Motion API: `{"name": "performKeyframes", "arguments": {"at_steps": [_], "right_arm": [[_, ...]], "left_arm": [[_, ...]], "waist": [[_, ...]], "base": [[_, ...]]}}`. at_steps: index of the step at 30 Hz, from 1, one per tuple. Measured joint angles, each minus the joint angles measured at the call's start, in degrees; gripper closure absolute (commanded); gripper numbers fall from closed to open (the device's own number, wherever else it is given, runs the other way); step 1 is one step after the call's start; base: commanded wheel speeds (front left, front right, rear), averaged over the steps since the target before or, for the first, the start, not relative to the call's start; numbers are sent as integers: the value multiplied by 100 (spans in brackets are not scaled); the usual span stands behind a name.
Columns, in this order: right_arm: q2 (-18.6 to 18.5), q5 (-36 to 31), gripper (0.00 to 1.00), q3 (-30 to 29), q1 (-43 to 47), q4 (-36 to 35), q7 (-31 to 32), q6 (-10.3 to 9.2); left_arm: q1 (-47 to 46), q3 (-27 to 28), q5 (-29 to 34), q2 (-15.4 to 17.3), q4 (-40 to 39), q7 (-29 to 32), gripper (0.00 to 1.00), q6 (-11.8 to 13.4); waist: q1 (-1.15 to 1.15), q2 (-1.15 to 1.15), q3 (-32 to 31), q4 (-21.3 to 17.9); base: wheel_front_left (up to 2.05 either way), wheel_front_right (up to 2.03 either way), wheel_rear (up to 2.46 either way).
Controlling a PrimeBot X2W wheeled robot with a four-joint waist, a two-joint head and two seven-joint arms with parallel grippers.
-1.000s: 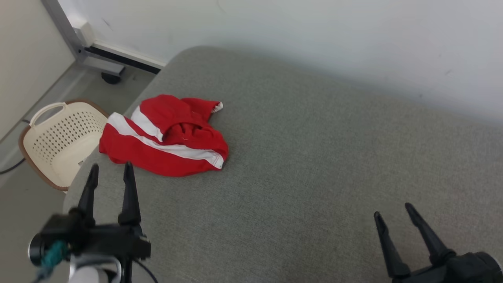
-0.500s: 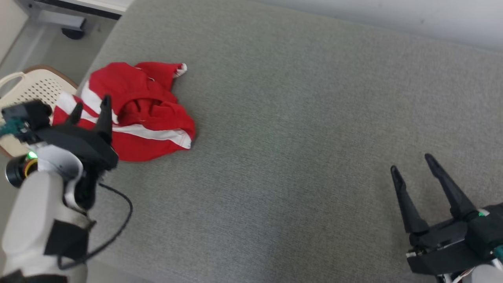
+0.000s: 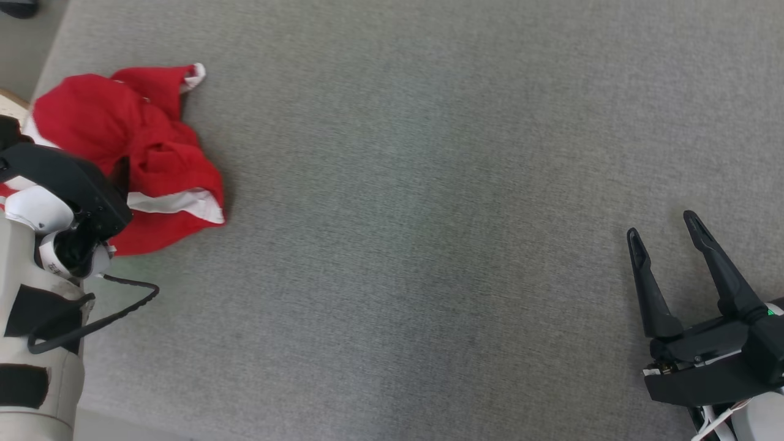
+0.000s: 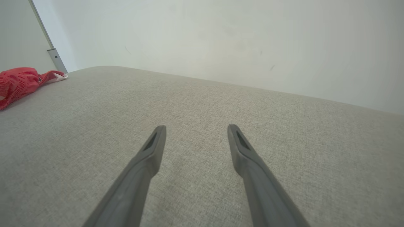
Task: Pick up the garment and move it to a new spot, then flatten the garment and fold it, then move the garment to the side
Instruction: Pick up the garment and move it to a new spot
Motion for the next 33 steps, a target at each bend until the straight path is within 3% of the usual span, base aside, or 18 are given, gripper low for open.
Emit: {"name": "performKeyframes", "arguments": {"at_steps": [7, 8, 9, 21, 33], "right_arm": [[42, -3, 0, 18, -108, -18, 0, 0], [46, -3, 0, 18, -114, -16, 0, 0], [52, -1, 0, 20, -122, -13, 0, 0], [346, 98, 0, 194, -186, 179, 0, 0], [849, 277, 0, 413, 199, 390, -1, 0]], "left_arm": [[-199, -43, 52, 22, 370, -347, 0, 141], [-209, -60, 70, 25, 409, -430, 97, 145], [-212, -71, 85, 25, 434, -542, 100, 144], [-376, -156, 270, 211, 463, -1934, 100, -24], [-463, -552, 357, 316, -152, -2001, 100, -227]], "waist": [[0, 0, 187, -181], [-1, 0, 196, -195], [-1, 0, 197, -203], [-1, -1, -226, -270], [-2, -1, -1195, -665]], "base": [[0, 0, 0], [0, 0, 0], [0, 0, 0], [0, 0, 0], [0, 0, 0]]}}
